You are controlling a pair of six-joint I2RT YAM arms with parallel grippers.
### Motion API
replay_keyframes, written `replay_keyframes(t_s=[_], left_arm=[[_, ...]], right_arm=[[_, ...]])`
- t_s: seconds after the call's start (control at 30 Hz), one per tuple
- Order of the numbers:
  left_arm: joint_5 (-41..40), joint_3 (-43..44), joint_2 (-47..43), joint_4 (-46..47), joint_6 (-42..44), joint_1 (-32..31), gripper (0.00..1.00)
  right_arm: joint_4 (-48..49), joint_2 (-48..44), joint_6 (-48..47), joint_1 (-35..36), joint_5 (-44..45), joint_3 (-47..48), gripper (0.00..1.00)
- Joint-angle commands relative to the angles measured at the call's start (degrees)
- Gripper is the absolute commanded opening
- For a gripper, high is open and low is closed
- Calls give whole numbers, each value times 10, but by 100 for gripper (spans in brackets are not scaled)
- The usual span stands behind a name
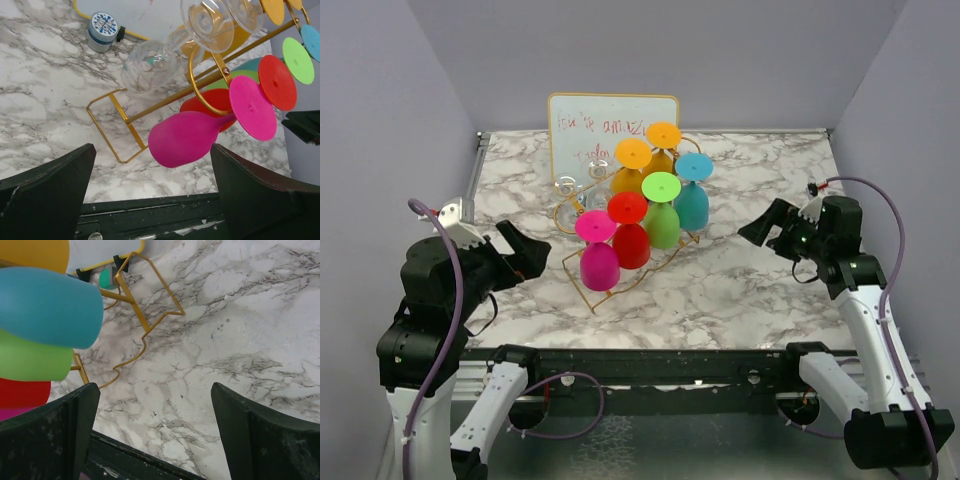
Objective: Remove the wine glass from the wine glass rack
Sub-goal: Move the wine rack to the center of the board.
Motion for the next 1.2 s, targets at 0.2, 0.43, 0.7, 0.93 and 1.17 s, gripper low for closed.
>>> replay_keyframes(t_s=[0.2, 0.43, 0.7, 0.93, 1.17], left_arm=[[118, 21, 11, 5, 16, -1, 93], [180, -14, 22, 72, -4, -1, 77], [174, -38, 39, 104, -14, -1, 76], [-49, -147, -78, 53, -136, -1, 91], [-181, -219, -166, 20, -279, -1, 92]], right_arm=[[2, 15, -1, 1, -38, -19, 100], [-5, 15, 7, 1, -52, -24, 100], [-10, 8, 14, 1, -51, -49, 100], [-14, 17, 13, 1, -46, -62, 100], [-21, 26, 16, 1, -22, -61, 100]])
